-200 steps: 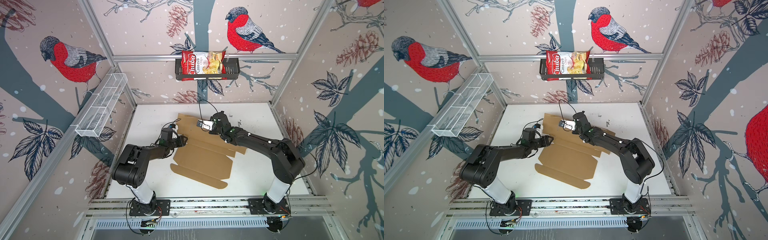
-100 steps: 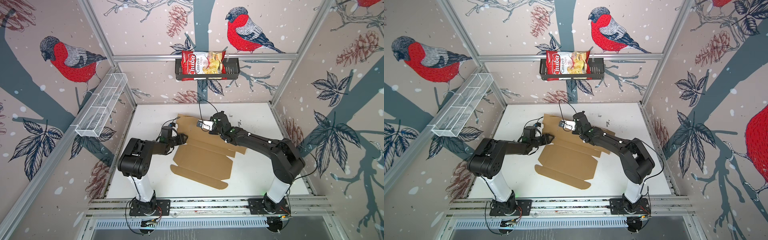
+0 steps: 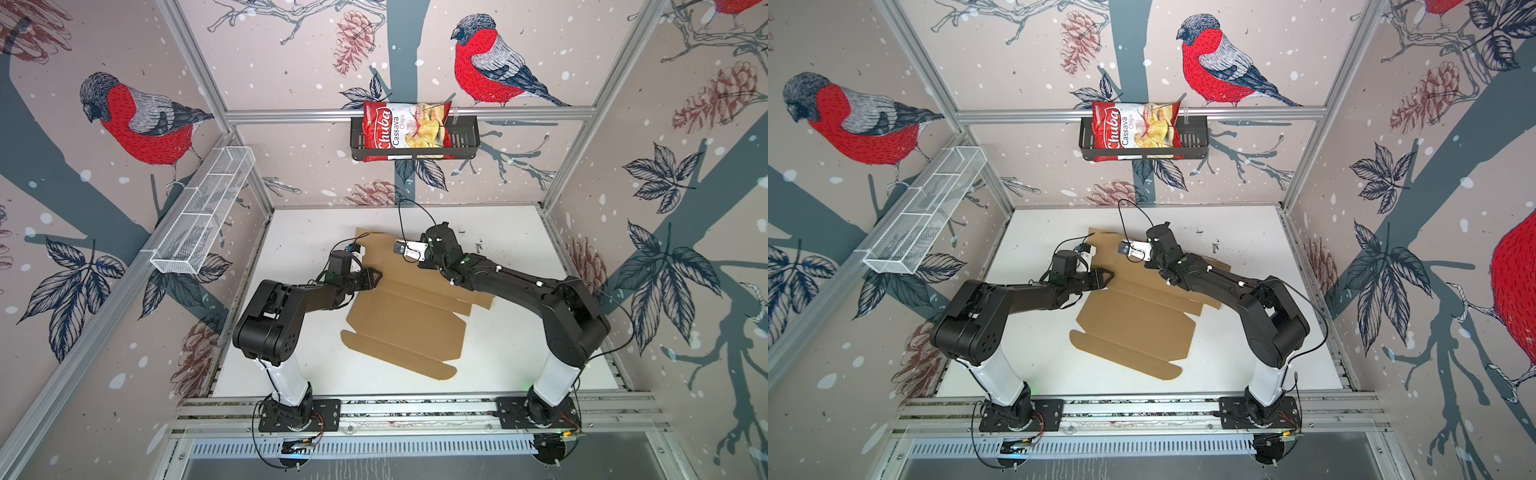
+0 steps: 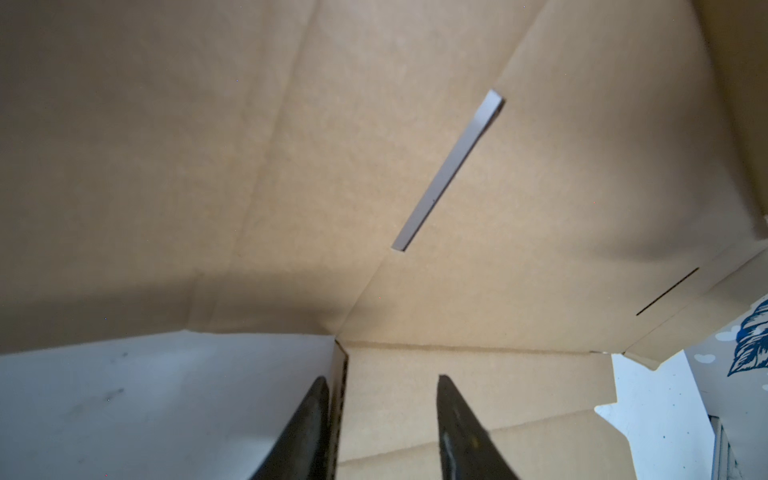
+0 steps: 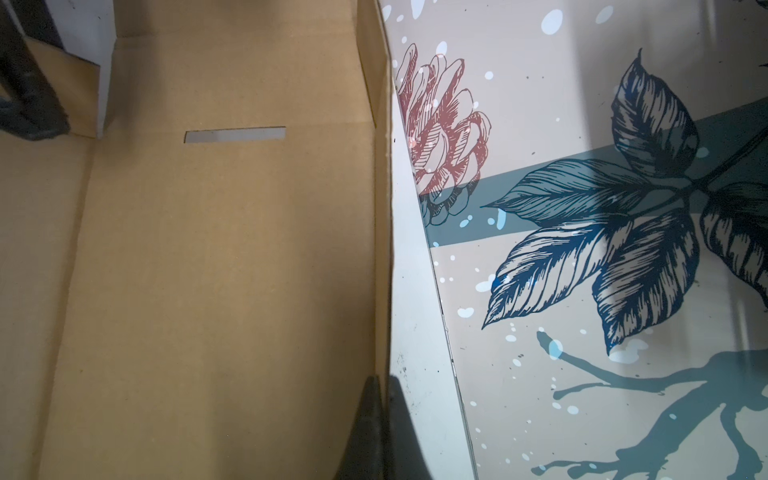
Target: Fold the paper box
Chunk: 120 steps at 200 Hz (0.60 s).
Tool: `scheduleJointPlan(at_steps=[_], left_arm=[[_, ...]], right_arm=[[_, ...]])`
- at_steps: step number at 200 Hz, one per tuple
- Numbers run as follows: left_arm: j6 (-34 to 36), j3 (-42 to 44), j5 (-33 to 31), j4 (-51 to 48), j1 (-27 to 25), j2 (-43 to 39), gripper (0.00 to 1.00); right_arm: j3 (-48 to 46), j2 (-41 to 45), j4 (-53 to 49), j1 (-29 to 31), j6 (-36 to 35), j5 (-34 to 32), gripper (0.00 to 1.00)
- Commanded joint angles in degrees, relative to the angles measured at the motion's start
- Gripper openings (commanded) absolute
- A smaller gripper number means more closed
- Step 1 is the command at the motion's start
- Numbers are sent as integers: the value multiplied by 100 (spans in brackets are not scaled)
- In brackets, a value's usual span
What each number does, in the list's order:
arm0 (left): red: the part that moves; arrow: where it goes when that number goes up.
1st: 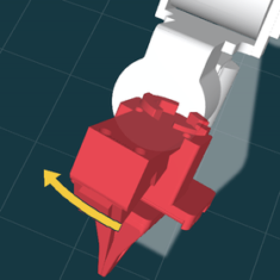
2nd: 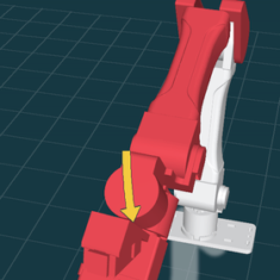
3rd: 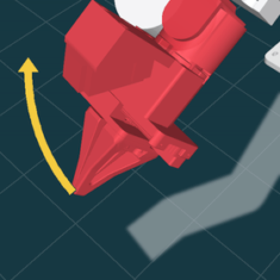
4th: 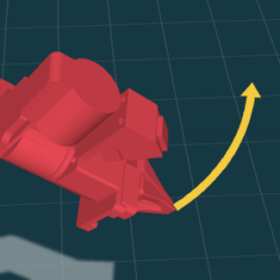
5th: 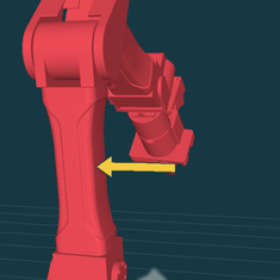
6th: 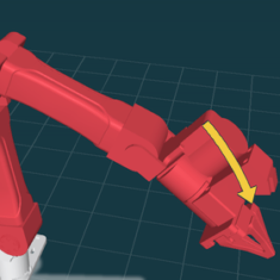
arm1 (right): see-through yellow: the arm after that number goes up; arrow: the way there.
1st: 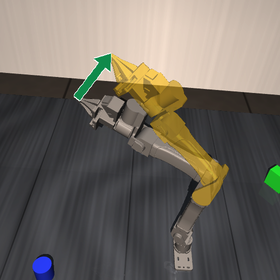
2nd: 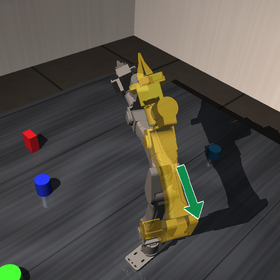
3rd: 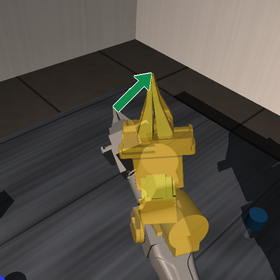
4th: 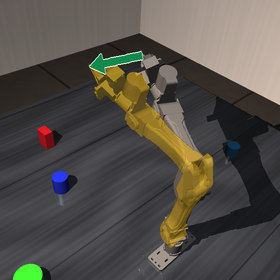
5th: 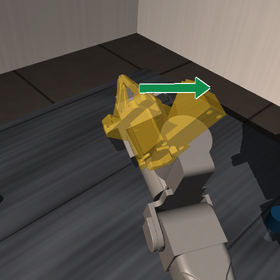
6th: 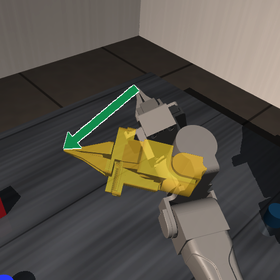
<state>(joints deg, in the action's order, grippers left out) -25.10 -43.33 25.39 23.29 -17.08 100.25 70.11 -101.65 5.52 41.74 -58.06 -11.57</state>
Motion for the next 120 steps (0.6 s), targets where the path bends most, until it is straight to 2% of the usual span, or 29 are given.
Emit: scheduleJointPlan(at_steps=[1,39,68,120], left_arm=[[121,-108,-147,-197,-122,36,39],[138,-286,-610,-458,-289,118,26],[106,-389,-932,-599,-512,139,26],[-35,-356,-904,-470,-533,310,27]], right_arm=[[47,-16,100,35,111,21,0],[63,-27,90,54,119,15,0],[82,-29,72,75,140,-3,0],[64,-18,70,66,130,-12,0]])
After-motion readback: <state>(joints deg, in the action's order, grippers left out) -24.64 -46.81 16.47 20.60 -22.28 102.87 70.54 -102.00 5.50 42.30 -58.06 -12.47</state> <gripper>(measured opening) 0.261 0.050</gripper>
